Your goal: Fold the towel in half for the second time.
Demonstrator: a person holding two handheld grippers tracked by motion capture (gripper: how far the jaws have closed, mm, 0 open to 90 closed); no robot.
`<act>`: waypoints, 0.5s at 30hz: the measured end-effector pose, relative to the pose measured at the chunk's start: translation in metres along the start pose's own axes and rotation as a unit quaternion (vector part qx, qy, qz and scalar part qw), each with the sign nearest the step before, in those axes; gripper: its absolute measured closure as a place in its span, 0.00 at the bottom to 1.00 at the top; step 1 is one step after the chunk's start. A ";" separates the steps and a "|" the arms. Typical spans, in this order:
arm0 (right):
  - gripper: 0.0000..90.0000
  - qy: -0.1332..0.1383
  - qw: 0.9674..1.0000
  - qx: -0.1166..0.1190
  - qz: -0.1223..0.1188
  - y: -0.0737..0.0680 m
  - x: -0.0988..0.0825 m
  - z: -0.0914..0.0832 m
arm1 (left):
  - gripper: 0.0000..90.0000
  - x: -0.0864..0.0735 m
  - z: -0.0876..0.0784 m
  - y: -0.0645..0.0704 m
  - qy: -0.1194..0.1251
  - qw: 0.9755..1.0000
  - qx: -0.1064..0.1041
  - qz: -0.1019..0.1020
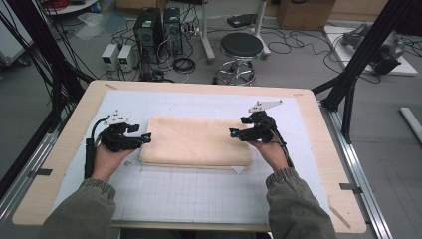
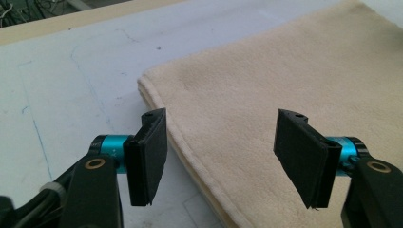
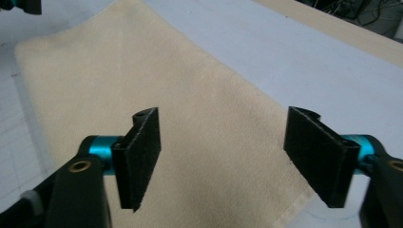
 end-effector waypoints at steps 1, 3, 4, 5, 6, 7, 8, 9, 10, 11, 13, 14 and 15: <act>0.27 0.002 1.000 0.005 0.004 -0.001 0.001 0.000 | 0.39 0.000 0.000 0.001 0.000 1.000 -0.001 -0.001; 0.22 0.002 1.000 0.008 0.017 -0.002 0.000 0.001 | 0.38 -0.002 -0.001 0.003 0.002 1.000 -0.003 0.001; 0.22 0.004 1.000 0.009 0.019 -0.003 0.000 0.001 | 0.38 -0.002 -0.001 0.004 0.003 1.000 -0.003 0.002; 0.22 0.005 1.000 0.009 0.018 -0.004 0.000 0.001 | 0.38 -0.003 -0.002 0.004 0.004 1.000 -0.005 0.004; 0.22 0.006 1.000 0.008 0.014 -0.005 -0.001 0.001 | 0.38 -0.004 -0.002 0.005 0.003 1.000 -0.005 0.005; 0.22 0.006 1.000 0.006 0.011 -0.006 -0.002 0.002 | 0.37 -0.005 -0.003 0.006 0.004 1.000 -0.006 0.002; 0.22 0.003 1.000 0.007 0.010 -0.007 -0.003 0.002 | 0.36 -0.006 -0.003 0.006 0.004 1.000 -0.006 0.002; 0.22 -0.001 1.000 0.007 0.010 -0.008 -0.005 0.003 | 0.35 -0.006 -0.003 0.007 0.002 1.000 -0.008 0.000; 0.21 -0.002 1.000 0.005 0.005 -0.009 -0.005 0.003 | 0.33 -0.006 -0.003 0.008 -0.001 1.000 -0.010 -0.001; 0.21 -0.001 1.000 0.003 0.003 -0.010 -0.006 0.003 | 0.32 -0.006 -0.003 0.009 0.000 1.000 -0.010 0.001; 0.19 -0.002 1.000 0.000 0.003 -0.012 -0.007 0.002 | 0.30 -0.005 -0.004 0.011 0.004 1.000 -0.008 0.003; 0.19 -0.003 1.000 0.003 0.004 -0.013 -0.008 0.002 | 0.28 -0.005 -0.004 0.011 0.005 1.000 -0.009 0.005; 0.19 -0.006 1.000 0.007 0.003 -0.014 -0.008 0.002 | 0.27 -0.004 -0.004 0.012 0.006 1.000 -0.011 0.004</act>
Point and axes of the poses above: each handheld gripper's, and its own axes: z roughly forward along the jaws, x roughly out of its top, y roughly to its right, the point moved 4 cm from there along z, roughly forward along the jaws, and after that the axes turned 10 degrees about -x, right-handed, at the moved point
